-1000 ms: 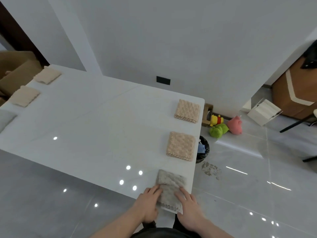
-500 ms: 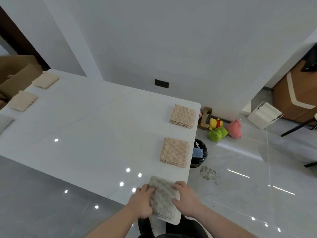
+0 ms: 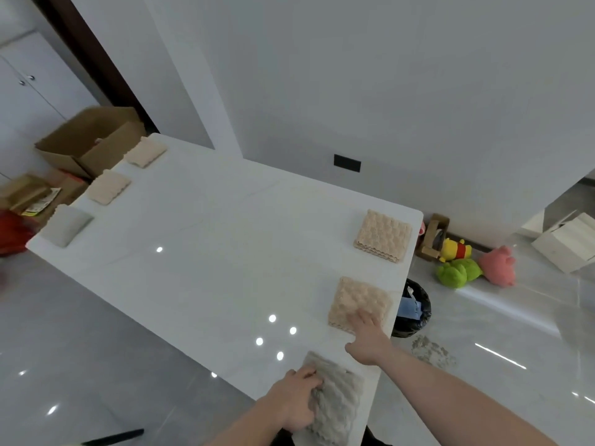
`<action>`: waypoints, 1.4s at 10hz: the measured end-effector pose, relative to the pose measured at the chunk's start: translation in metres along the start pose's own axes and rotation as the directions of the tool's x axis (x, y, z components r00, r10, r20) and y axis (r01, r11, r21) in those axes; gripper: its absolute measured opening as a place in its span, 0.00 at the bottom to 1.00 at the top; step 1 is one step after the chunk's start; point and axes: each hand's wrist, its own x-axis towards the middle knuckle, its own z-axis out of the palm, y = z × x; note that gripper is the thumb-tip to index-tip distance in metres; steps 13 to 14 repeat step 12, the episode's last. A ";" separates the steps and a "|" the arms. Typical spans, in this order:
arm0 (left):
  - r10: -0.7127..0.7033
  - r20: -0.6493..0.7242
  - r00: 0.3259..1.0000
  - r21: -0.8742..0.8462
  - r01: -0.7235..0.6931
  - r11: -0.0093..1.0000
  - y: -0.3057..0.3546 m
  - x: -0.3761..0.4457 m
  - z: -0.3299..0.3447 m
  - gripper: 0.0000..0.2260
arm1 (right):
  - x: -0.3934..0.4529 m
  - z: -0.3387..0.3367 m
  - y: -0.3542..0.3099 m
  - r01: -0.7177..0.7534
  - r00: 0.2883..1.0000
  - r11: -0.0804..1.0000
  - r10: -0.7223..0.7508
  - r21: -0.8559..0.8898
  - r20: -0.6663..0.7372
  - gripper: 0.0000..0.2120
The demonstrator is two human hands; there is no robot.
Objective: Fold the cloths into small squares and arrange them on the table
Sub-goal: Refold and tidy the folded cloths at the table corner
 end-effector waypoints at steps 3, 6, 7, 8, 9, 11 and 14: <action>0.111 -0.159 0.981 -0.076 -0.124 0.989 -0.032 -0.006 -0.020 0.28 | -0.036 0.037 -0.031 -0.002 0.970 0.985 0.043 0.170 -0.239 0.34; 0.169 -0.196 0.966 -0.034 -0.179 0.983 -0.151 -0.071 -0.060 0.26 | -0.081 0.153 -0.116 -0.077 0.924 0.955 0.176 0.286 -0.339 0.28; 0.115 -0.257 0.960 -0.071 -0.137 0.988 -0.189 -0.098 -0.066 0.25 | -0.082 0.173 -0.138 -0.132 0.946 0.944 0.211 0.302 -0.245 0.32; 0.074 -0.315 0.946 -0.123 -0.118 0.985 -0.212 -0.120 -0.070 0.24 | -0.083 0.180 -0.147 -0.174 0.957 0.955 0.222 0.241 -0.187 0.36; 0.046 -0.361 0.932 -0.181 -0.118 0.976 -0.225 -0.138 -0.068 0.23 | -0.085 0.175 -0.149 -0.203 0.961 0.959 0.234 0.196 -0.148 0.39; -0.050 -0.405 0.913 -0.282 -0.073 0.957 -0.243 -0.171 -0.054 0.22 | -0.078 0.166 -0.147 -0.216 0.963 0.964 0.237 0.158 -0.131 0.41; -0.077 -0.402 0.913 -0.320 -0.061 0.946 -0.256 -0.188 -0.052 0.23 | -0.074 0.162 -0.148 -0.225 0.963 0.960 0.245 0.167 -0.109 0.39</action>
